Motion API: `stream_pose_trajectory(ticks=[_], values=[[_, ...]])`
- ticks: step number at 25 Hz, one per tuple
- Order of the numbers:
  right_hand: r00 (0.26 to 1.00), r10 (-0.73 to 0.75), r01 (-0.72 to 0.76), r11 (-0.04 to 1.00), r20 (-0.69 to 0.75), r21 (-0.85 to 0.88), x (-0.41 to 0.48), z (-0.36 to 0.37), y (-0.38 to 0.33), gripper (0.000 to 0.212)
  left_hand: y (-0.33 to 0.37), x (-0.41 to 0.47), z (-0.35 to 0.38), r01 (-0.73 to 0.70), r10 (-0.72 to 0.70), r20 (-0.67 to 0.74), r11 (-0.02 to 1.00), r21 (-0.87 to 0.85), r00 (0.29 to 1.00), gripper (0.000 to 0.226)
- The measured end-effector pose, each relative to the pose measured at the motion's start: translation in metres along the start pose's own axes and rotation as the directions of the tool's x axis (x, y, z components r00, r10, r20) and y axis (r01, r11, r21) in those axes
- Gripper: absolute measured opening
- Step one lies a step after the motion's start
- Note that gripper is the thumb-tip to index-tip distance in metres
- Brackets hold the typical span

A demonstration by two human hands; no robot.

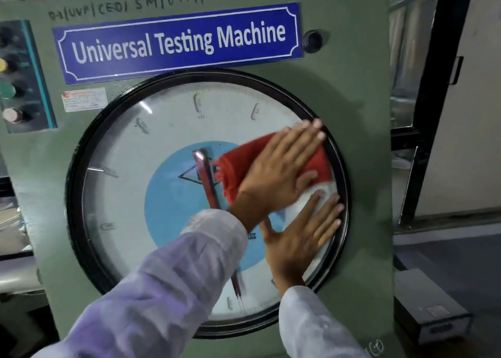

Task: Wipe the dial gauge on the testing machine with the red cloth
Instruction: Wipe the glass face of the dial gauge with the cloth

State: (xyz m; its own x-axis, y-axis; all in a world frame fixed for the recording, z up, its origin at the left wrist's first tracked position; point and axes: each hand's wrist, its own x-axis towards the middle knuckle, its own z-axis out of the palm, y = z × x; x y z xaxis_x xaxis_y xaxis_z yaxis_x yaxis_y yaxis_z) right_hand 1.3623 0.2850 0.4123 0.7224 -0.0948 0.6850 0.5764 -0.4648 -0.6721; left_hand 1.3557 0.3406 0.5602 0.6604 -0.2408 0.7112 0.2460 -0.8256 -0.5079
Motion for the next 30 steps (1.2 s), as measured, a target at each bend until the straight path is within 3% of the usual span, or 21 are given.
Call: stream_pose_trajectory(ticks=[3, 7, 10, 12, 14, 16, 19, 20, 21, 23, 25, 26, 28, 30], values=[[0.999, 0.037, -0.038, 0.999, 0.010, 0.035, -0.008, -0.001, -0.003, 0.125, 0.024, 0.006, 0.003, -0.003, -0.011, -0.065, 0.978, -0.208, 0.998, 0.066], [0.999, 0.047, -0.047, 0.999, 0.014, -0.003, -0.009, 0.001, -0.001, 0.124, 0.000, 0.004, -0.007, -0.062, 0.053, -0.059, 0.986, -0.156, 0.997, 0.071], [0.999, 0.031, -0.031, 1.000, 0.035, -0.006, -0.008, 0.004, 0.002, 0.125, -0.060, -0.011, -0.023, 0.203, -0.216, -0.118, 0.973, -0.112, 0.969, 0.077], [0.998, -0.017, 0.018, 1.000, 0.060, -0.007, -0.008, 0.003, 0.009, 0.126, -0.109, -0.047, -0.040, 0.495, -0.487, -0.175, 0.869, 0.005, 0.856, 0.077], [0.986, -0.130, 0.129, 0.992, 0.103, 0.010, 0.006, -0.001, 0.013, 0.126, -0.140, -0.092, -0.058, 0.754, -0.725, -0.247, 0.656, 0.039, 0.643, 0.078], [0.950, -0.287, 0.286, 0.958, 0.120, 0.031, 0.033, -0.005, 0.010, 0.121, -0.143, -0.114, -0.064, 0.857, -0.827, -0.262, 0.515, 0.002, 0.498, 0.078], [0.877, -0.475, 0.476, 0.879, 0.078, -0.004, 0.073, -0.004, -0.009, 0.116, -0.134, -0.104, -0.062, 0.893, -0.863, -0.276, 0.449, -0.031, 0.424, 0.077], [0.868, -0.493, 0.495, 0.868, 0.062, -0.034, 0.080, -0.003, -0.014, 0.117, -0.132, -0.097, -0.061, 0.894, -0.861, -0.281, 0.448, -0.027, 0.423, 0.076], [0.868, -0.495, 0.497, 0.866, 0.044, -0.056, 0.082, -0.002, -0.016, 0.118, -0.127, -0.088, -0.058, 0.871, -0.839, -0.274, 0.491, -0.011, 0.470, 0.075], [0.864, -0.503, 0.502, 0.861, 0.011, -0.079, 0.080, 0.002, -0.017, 0.118, -0.107, -0.070, -0.050, 0.725, -0.707, -0.207, 0.688, 0.024, 0.677, 0.073], [0.863, -0.505, 0.504, 0.859, 0.017, -0.090, 0.079, 0.001, -0.016, 0.120, -0.075, -0.054, -0.040, 0.442, -0.440, -0.079, 0.897, 0.014, 0.895, 0.073], [0.864, -0.503, 0.503, 0.860, 0.026, -0.088, 0.079, 0.000, -0.014, 0.121, -0.060, -0.048, -0.035, 0.290, -0.290, -0.029, 0.957, -0.010, 0.956, 0.071], [0.863, -0.504, 0.506, 0.859, 0.038, -0.080, 0.080, 0.000, -0.015, 0.123, -0.055, -0.043, -0.034, 0.116, -0.117, -0.005, 0.990, -0.081, 0.993, 0.067], [0.863, -0.504, 0.505, 0.859, 0.041, -0.081, 0.081, -0.001, -0.013, 0.124, -0.072, -0.049, -0.040, 0.110, -0.117, -0.054, 0.986, -0.122, 0.992, 0.066]])
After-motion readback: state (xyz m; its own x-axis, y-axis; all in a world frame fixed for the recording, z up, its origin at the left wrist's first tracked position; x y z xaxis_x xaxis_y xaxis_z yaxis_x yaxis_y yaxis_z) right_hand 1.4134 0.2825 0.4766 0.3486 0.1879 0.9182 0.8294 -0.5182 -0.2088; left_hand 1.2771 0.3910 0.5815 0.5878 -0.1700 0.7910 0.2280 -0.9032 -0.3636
